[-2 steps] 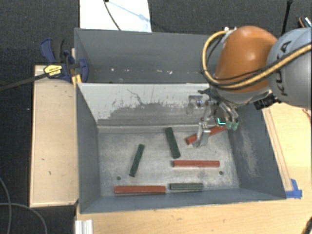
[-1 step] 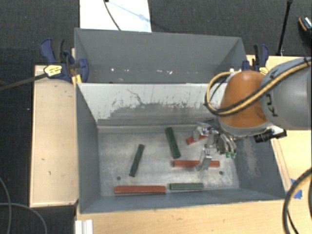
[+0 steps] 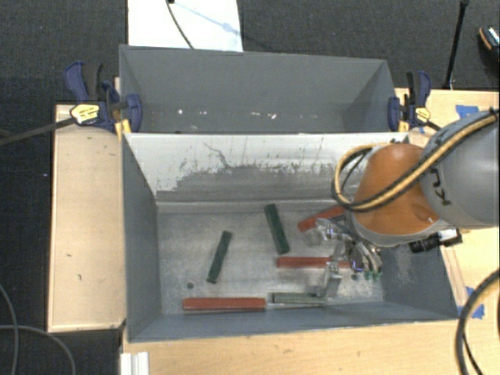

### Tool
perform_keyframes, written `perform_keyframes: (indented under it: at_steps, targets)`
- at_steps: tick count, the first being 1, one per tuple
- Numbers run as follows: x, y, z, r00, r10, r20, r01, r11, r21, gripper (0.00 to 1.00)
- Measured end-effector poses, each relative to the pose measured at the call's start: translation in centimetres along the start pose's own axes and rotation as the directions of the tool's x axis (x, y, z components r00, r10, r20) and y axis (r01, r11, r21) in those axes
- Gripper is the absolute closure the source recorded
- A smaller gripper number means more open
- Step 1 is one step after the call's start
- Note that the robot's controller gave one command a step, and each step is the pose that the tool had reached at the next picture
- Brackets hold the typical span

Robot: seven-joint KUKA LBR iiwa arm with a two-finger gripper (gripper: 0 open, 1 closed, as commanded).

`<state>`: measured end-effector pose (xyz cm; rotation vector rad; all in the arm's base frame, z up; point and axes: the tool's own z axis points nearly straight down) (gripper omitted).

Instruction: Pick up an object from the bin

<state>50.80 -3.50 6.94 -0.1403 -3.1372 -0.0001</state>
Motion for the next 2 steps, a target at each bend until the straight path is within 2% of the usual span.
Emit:
perform_keyframes:
  at_steps: [1, 2]
  targets:
    - [-0.2, 0.0, -0.1, 1.000, 0.000, 0.004, 0.000, 1.000, 0.000, 1.00]
    - [-0.4, 6.0, -14.1, 1.000, -0.028, 0.012, 0.028, 1.000, -0.003, 1.00]
